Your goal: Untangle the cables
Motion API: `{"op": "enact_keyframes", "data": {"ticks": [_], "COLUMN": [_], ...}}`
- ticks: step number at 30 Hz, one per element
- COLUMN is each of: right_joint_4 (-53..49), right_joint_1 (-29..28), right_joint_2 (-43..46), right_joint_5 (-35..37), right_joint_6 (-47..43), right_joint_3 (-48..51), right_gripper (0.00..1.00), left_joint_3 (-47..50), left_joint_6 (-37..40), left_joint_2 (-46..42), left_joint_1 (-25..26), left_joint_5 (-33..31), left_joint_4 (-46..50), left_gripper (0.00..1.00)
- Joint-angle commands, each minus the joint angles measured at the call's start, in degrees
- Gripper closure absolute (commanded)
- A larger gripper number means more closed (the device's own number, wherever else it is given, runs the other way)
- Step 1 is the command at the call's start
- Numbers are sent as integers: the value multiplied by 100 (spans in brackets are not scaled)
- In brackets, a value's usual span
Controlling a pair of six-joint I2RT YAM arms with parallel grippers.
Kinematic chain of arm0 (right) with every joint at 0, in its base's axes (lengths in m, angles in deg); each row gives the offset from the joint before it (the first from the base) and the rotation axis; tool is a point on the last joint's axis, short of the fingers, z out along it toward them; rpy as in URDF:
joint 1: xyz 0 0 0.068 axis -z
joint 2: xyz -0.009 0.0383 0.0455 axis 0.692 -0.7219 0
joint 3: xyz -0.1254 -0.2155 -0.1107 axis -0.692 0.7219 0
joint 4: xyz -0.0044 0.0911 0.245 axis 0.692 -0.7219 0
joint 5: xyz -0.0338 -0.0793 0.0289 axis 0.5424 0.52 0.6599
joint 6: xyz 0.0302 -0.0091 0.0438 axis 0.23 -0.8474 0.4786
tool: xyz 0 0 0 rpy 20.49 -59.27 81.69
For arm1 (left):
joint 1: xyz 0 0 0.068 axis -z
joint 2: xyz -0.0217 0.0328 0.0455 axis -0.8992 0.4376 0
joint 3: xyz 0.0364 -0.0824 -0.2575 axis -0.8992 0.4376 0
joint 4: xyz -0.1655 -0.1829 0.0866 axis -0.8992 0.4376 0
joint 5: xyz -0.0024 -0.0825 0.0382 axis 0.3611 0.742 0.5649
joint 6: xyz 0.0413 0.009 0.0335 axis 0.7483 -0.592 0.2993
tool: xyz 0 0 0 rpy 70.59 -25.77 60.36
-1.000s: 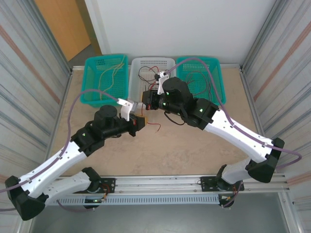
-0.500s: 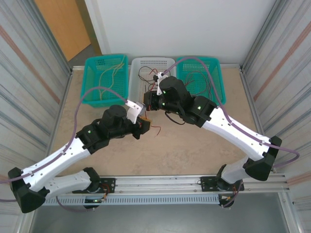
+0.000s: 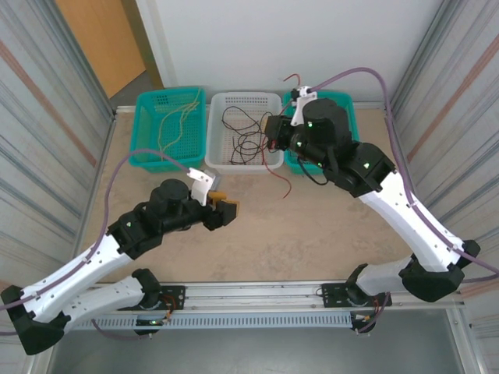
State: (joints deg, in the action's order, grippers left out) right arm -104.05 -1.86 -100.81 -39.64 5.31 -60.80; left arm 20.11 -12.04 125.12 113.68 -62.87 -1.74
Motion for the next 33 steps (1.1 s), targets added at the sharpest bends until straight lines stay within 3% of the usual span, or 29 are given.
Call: {"op": "enact_keyframes", "data": {"ticks": [1, 10, 14, 19, 21, 26, 29, 30, 33], "right_joint_4": [-444, -918, -1003, -950, -1077, -1704, -1886, -1900, -1903], "right_joint_1": [375, 2015, 2869, 3493, 3635, 3817, 3822, 3823, 3818], "right_joint_2": [71, -472, -1162, -2117, -2541, -3505, -3655, -3660, -3598], "right_joint_5": [213, -225, -824, -1354, -1432, -1462, -1343, -1287, -1221], "right_joint_6": [-345, -749, -706, -623, -626, -701, -755, -750, -762], "right_joint_3": [-272, -841, -1309, -1784, -2148, -3126, -3182, -3121, -2906], "right_gripper": [100, 100, 100, 97, 93, 66, 57, 50, 49], "left_joint_3": [113, 139, 162, 258, 260, 233, 223, 219, 189], "left_joint_6": [-135, -212, -254, -322, -333, -328, -312, -311, -318], "left_joint_2": [-152, -144, -192, -285, -284, -311, -327, -329, -305], "left_joint_1": [-22, -236, -293, -344, -382, -475, -538, -552, -624], "left_joint_5": [-89, -61, -48, -107, -110, -117, -140, -177, -310], "left_joint_4": [82, 80, 125, 127, 148, 204, 253, 278, 332], "left_gripper": [42, 41, 41, 41, 41, 40, 40, 39, 37]}}
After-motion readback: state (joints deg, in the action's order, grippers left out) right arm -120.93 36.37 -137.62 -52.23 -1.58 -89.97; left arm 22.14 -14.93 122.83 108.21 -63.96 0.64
